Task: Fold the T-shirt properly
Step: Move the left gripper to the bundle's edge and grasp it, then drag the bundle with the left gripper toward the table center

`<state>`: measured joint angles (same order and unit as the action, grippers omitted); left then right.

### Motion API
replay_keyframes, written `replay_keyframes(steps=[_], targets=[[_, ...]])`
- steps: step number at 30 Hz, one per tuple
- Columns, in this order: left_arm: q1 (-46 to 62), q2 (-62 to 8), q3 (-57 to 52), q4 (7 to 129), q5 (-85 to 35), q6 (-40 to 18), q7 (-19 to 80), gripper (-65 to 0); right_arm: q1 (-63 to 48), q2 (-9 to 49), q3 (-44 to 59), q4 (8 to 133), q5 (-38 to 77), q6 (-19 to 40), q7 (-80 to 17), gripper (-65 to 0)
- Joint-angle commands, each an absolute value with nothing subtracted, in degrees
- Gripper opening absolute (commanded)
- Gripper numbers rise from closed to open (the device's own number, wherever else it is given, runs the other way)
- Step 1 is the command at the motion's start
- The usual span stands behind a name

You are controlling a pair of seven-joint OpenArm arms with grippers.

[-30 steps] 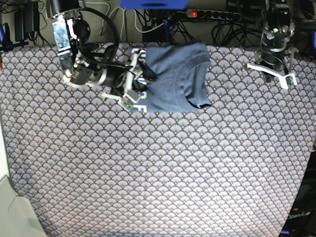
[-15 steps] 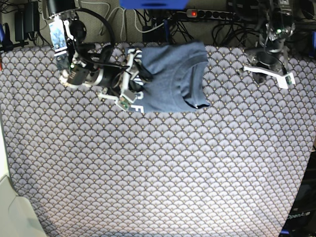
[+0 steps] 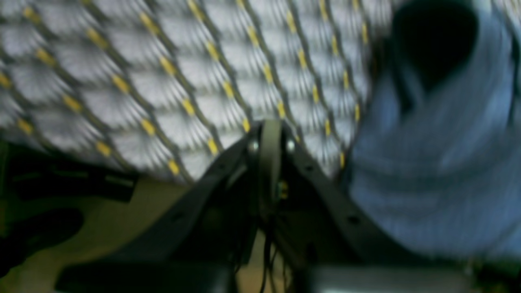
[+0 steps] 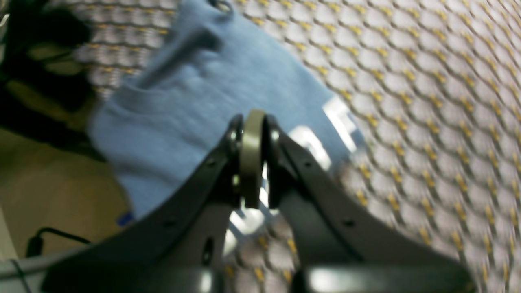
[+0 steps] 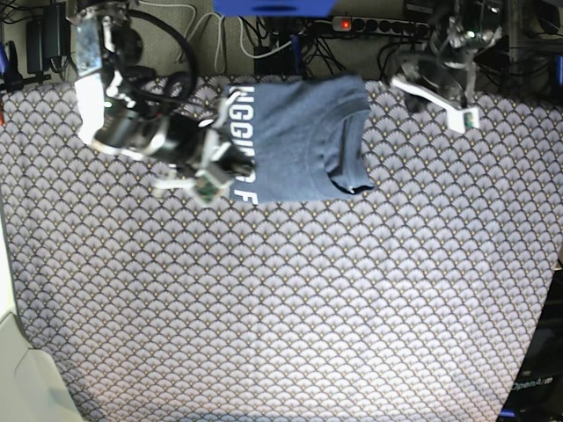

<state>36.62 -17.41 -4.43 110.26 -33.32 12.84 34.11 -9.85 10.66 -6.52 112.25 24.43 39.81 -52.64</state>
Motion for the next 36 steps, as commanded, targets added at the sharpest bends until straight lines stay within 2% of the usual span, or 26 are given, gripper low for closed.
replay_keyframes(steps=[1, 7, 13, 36], targets=[[37.14, -18.59, -3.38, 111.08, -33.36, 12.70, 33.01, -64.5, -9.80, 11.03, -4.44, 113.63, 25.45, 40.00, -51.38, -65.0], [37.23, -20.79, 5.14, 110.73, -33.27, 12.79, 32.92, -64.5, -11.56, 11.03, 2.42, 113.63, 25.54, 40.00, -51.38, -65.0], [33.45, -20.62, 11.56, 110.64, -33.27, 13.32, 32.92, -64.5, -13.76, 12.00, 2.95, 113.54, 25.54, 40.00, -51.38, -65.0], [28.70, -18.68, 11.21, 101.67, -33.54, 13.41, 32.57, -64.5, -16.48, 14.55, 3.12, 113.54, 25.54, 40.00, -51.30, -65.0]])
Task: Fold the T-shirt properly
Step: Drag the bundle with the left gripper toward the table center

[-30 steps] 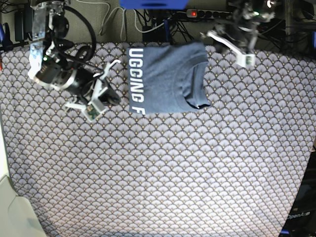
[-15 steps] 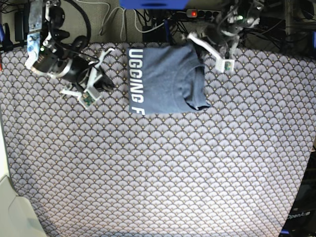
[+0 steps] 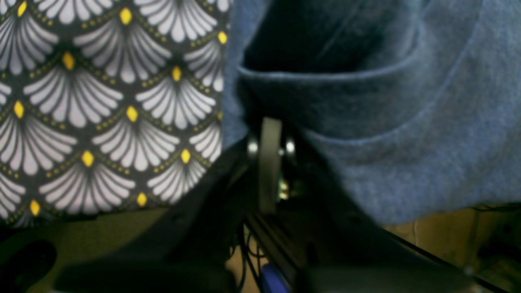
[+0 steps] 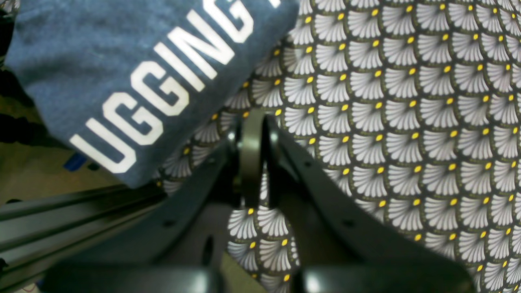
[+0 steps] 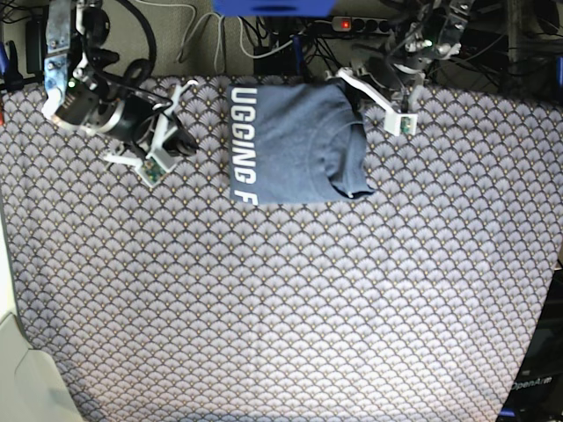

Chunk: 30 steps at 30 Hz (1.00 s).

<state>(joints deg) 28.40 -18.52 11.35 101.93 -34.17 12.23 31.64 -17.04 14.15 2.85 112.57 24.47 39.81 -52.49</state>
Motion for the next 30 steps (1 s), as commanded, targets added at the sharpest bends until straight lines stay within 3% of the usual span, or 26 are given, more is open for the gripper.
replay_keyframes(steps=[1, 6, 11, 18, 30], targets=[[28.26, -18.68, 11.21, 101.67, -33.71, 13.41, 32.48, -64.6, -16.48, 14.55, 3.12, 113.54, 25.54, 40.00, -51.30, -65.0], [25.10, -16.22, 11.21, 101.32, -33.36, 13.85, 32.84, -64.6, -16.40, 14.37, 3.03, 113.54, 25.54, 40.00, -51.30, -65.0], [20.53, -14.20, 11.65, 97.27, -33.89, 18.95, 32.84, -64.6, -16.31, 14.55, 3.03, 113.54, 25.54, 40.00, -51.30, -65.0], [12.44, -11.38, 11.21, 92.18, -33.89, 19.30, 32.84, -64.6, -16.40, 15.52, 3.03, 113.45, 25.54, 40.00, -51.30, -65.0], [-9.71, -2.95, 6.37, 70.02, -33.45, 19.03, 32.40, -64.6, -16.57, 16.84, 2.95, 113.01, 25.19, 40.00, -51.30, -65.0]])
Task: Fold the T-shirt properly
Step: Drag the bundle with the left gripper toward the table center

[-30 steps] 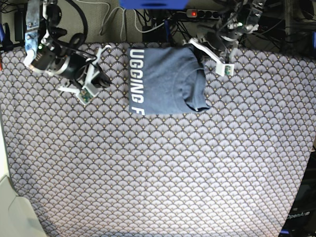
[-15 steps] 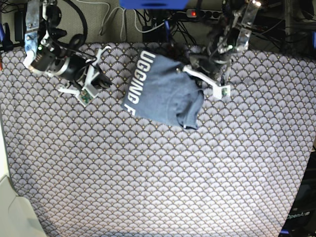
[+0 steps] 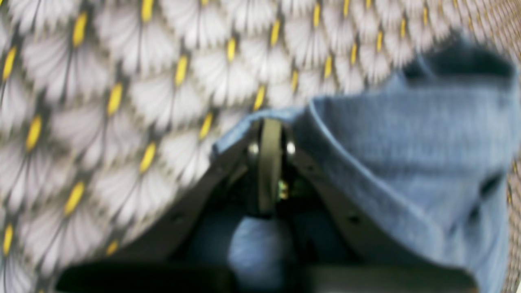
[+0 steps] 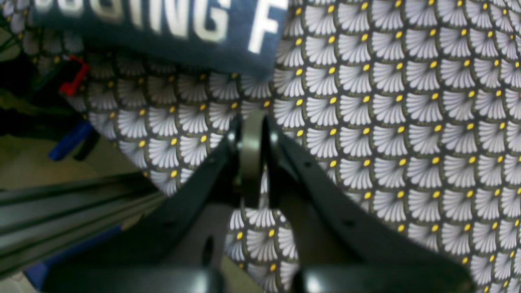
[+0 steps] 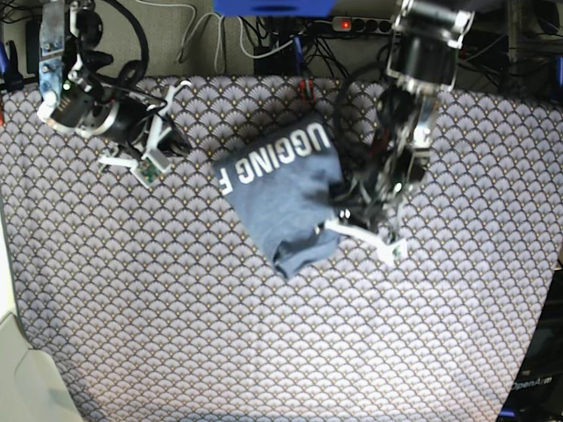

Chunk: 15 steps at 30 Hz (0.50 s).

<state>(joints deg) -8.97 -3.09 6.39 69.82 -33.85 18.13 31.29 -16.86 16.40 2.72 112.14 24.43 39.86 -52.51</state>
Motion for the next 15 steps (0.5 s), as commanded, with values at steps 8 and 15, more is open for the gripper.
replay_keyframes(steps=[8, 15], targets=[[-14.90, -1.63, 6.20, 71.43, -33.80, 19.03, 32.48, -64.6, -16.31, 16.84, 2.59, 113.01, 25.19, 40.00, -51.38, -65.0], [-11.47, -6.64, 6.11, 80.92, -33.89, 19.30, 33.10, -64.6, -10.77, 16.75, 2.59, 105.80, 25.19, 40.00, -51.30, -65.0]])
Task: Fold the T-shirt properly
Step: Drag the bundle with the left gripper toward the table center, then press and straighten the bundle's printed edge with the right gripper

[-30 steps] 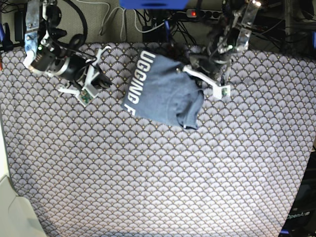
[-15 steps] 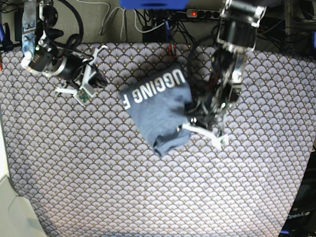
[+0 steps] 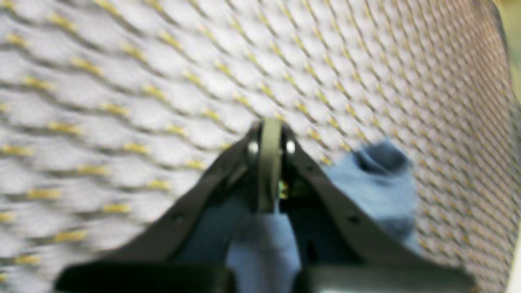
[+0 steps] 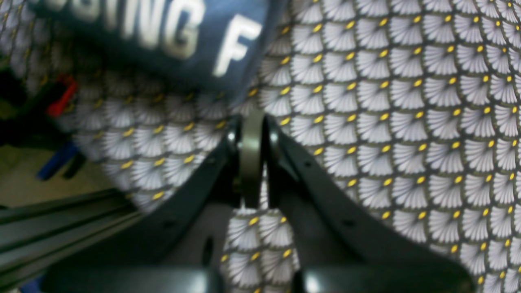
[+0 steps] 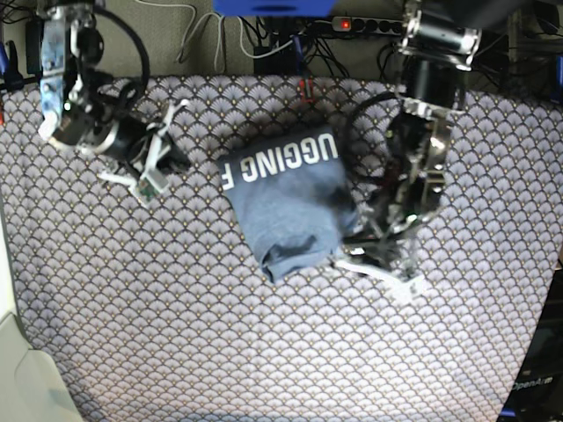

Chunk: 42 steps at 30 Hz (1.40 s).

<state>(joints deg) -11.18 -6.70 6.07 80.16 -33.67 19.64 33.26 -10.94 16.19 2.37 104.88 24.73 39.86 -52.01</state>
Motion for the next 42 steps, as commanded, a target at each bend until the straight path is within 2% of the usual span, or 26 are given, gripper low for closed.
replay_keyframes(steps=[1, 6, 12, 22, 27, 31, 37, 42], targets=[[-10.07, -7.69, 6.02, 82.51, -33.89, 19.30, 33.36, -64.6, -9.80, 16.84, 2.51, 103.34, 25.19, 40.00, -51.21, -65.0], [-4.00, -9.19, 6.02, 83.65, -33.63, 19.38, 32.92, -64.6, -4.97, 16.84, 2.42, 94.99, 25.19, 40.00, -50.77, -65.0], [-2.51, -6.64, 6.02, 80.84, -33.36, 19.38, 32.84, -64.6, -1.54, 16.66, -2.51, 92.70, 25.19, 40.00, -50.68, -65.0], [-9.80, -2.24, 6.11, 70.64, -33.36, 19.30, 32.84, -64.6, -2.59, 14.64, -11.47, 91.47, 25.27, 40.00, -50.77, -65.0], [-14.81, 0.75, 6.11, 64.04, -33.36, 19.12, 32.75, -64.6, -6.55, 13.32, -11.82, 94.99, 25.27, 40.00, -50.77, -65.0], [-14.99, 0.66, 6.11, 67.38, -33.71, 19.30, 32.92, -64.6, -8.13, 15.69, -11.38, 98.51, 25.19, 40.00, -50.77, -65.0], [-7.34, -6.29, 3.91, 81.63, -33.98, 19.38, 33.36, -64.6, -10.07, 20.79, -11.12, 108.97, 25.45, 40.00, -51.30, -65.0], [2.33, -6.37, 0.04, 87.60, -33.98, 19.38, 33.36, -64.6, -10.77, 18.15, -9.27, 114.86, 25.63, 40.00, -51.38, -65.0]])
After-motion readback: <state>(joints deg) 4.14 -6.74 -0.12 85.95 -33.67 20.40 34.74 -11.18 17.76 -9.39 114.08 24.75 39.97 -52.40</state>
